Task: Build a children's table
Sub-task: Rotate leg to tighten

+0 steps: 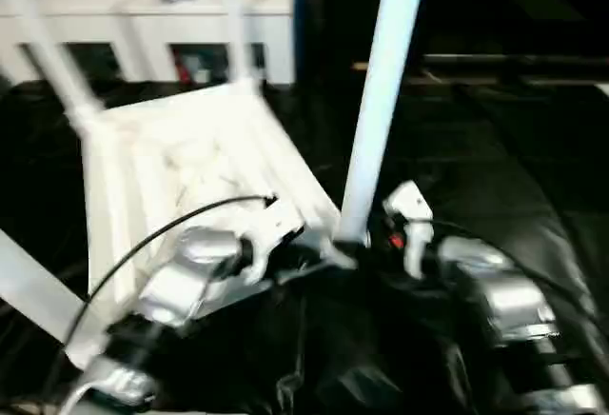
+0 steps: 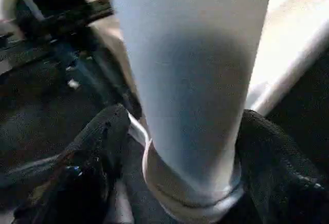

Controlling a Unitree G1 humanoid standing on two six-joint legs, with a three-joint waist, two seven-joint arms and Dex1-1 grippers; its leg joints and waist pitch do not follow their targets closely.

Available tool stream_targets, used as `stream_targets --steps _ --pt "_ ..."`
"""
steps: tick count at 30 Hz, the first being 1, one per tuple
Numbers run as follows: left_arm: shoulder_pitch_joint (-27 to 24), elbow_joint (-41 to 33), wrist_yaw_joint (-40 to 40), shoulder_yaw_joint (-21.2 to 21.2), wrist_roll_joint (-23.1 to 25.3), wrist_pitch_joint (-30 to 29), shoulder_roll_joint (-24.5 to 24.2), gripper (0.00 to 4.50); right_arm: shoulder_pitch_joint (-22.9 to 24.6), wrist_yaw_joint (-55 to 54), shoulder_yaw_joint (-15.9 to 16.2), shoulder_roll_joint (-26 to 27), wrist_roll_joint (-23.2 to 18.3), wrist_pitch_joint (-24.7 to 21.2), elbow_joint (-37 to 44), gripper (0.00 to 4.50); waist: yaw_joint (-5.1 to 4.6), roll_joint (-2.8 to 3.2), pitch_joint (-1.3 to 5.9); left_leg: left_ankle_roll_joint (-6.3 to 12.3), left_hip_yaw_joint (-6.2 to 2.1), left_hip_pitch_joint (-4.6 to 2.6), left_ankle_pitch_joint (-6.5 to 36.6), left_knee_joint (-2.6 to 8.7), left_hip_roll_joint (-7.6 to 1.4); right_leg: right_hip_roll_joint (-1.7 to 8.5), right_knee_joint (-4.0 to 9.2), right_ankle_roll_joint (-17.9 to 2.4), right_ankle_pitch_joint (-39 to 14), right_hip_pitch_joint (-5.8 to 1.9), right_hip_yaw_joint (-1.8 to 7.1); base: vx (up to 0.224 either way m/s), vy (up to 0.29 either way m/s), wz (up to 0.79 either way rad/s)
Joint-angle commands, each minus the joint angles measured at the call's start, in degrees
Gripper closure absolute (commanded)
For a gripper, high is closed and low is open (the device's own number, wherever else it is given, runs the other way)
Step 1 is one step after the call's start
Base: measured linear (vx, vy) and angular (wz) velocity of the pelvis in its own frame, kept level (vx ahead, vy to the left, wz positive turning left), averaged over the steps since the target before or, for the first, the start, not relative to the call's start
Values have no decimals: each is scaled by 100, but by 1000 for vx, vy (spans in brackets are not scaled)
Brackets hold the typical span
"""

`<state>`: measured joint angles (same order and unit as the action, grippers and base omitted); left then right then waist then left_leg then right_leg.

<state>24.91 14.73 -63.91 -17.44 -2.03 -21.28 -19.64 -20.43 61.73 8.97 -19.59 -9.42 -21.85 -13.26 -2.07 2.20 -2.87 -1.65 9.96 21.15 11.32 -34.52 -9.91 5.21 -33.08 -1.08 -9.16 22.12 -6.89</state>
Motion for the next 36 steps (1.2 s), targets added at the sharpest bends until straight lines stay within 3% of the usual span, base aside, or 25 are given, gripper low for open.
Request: stream_targets --steps 1,3,8,9,11,20,24,29,30,33,34,36 --pt "112 -379 -275 -113 -234 133 8 450 64 638 621 -44 -106 -159 60 133 77 -19 353 446 -121 -61 1232 419 -378 396 376 -1318 -1536 -235 379 0 0 0" --pt "102 -397 -448 -144 -255 129 -132 450 37 999 790 -261 -55 -143 61 143 155 -26 358 383 -118 -89 1261 433 -393 380 356 -1324 -1485 -236 381 0 0 0" --pt "115 -364 -549 -141 -261 163 -223 450 -5 1238 967 -399 42 2 31 189 228 -35 344 250 -86 -106 1396 449 -388 386 355 -1300 -1663 -218 433 0 0 0" --pt "120 -355 -551 -135 -262 165 -227 450 -14 1251 993 -399 61 43 22 189 234 -65 341 231 -75 -115 1433 450 -385 386 362 -1279 -1741 -207 445 0 0 0" --pt "135 -336 -561 -123 -273 168 -241 450 -34 1298 1048 -405 100 136 -1 217 230 -58 338 222 -66 -97 1444 453 -380 394 363 -1229 -1869 -213 466 0 0 0" --pt "175 -215 -220 2 -229 199 -97 450 29 1191 1063 -248 1 78 89 241 230 -64 340 254 -54 -93 1415 442 -370 390 391 -1149 -2016 -203 477 0 0 0" --pt "263 -88 255 114 -140 164 111 450 230 933 957 -109 -57 81 166 243 242 -63 323 196 -46 -144 1600 445 -377 382 437 -1096 -2235 -156 482 0 0 0" --pt "371 38 964 216 21 79 448 450 365 91 627 381 -51 99 15 245 189 -84 290 84 -86 -120 1956 462 -355 396 501 -869 -2917 -157 446 0 0 0" --pt "433 80 1362 253 96 -20 698 450 363 -632 456 781 73 172 -221 246 151 -77 277 13 -91 -147 2083 445 -341 401 550 -726 -3261 -109 431 0 0 0" --pt "512 144 1748 284 189 -109 943 450 286 -1346 370 1165 252 131 -477 248 22 -90 258 -74 -158 -113 2352 450 -303 403 625 -448 -3782 -132 332 0 0 0" --pt "535 160 1859 293 216 -137 1020 450 250 -1592 332 1293 312 127 -563 248 -75 -68 246 -110 -202 -109 2613 447 -292 407 667 -290 -3995 -123 274 0 0 0" --pt "593 186 2103 305 275 -197 1186 450 136 -2100 280 1572 452 137 -756 248 -207 -43 236 -165 -241 -134 2906 425 -269 410 726 -202 -4165 -92 199 0 0 0"
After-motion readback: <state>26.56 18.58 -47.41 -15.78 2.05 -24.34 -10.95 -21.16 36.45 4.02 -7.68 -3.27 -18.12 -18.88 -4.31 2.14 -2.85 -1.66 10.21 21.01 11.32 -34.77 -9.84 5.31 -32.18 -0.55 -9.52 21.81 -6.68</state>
